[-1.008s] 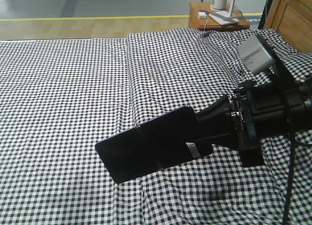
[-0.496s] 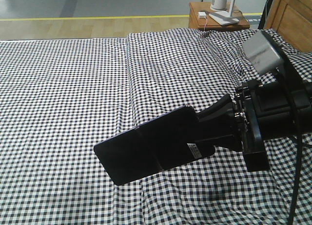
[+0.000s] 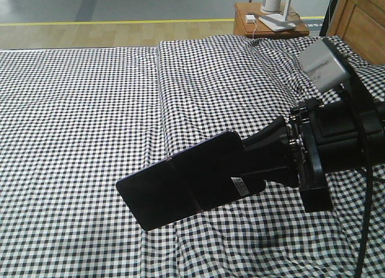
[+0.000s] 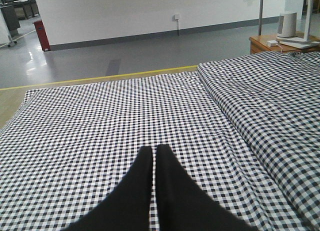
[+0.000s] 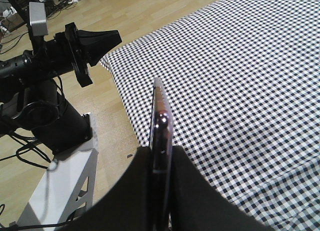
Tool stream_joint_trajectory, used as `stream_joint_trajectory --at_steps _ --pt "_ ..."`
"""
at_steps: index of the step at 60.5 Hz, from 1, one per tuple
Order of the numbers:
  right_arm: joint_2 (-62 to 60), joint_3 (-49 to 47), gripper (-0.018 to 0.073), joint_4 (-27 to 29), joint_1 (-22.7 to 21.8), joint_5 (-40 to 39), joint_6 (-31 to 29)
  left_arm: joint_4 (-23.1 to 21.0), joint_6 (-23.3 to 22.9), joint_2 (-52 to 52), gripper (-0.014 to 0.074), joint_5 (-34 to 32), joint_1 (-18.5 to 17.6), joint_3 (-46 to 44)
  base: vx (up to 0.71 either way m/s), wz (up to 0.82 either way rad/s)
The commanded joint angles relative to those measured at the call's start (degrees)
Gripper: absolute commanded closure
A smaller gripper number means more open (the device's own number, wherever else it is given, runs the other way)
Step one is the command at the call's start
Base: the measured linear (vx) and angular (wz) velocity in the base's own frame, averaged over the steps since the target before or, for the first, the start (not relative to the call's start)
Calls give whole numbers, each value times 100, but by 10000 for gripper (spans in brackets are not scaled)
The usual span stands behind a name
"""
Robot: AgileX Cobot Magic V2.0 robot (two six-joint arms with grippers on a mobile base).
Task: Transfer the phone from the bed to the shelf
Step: 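Lift the phone off the bed with the right gripper, then hold the phone in the right gripper while the base turns away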
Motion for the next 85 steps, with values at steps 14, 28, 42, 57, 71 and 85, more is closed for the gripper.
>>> stream_joint_trajectory --at_steps 14,28,42,57,71,85 --pt "-140 -145 562 556 6 409 0 -52 -33 -78 595 -412 -10 -127 -1 4" --pt "-140 -145 562 556 6 404 0 -52 -33 -78 595 -412 -10 -127 -3 13" --pt "-140 -145 562 556 6 404 0 -52 -33 -78 595 -412 -10 -127 -7 25" --pt "-140 -145 562 556 6 404 0 -52 -33 -78 595 -412 -10 -127 -9 34" --pt "-140 -145 562 556 6 404 0 -52 -33 -78 595 -412 -10 -127 -10 39" --pt "-140 -145 562 556 6 404 0 -52 -33 -78 595 -412 -10 -127 -11 41"
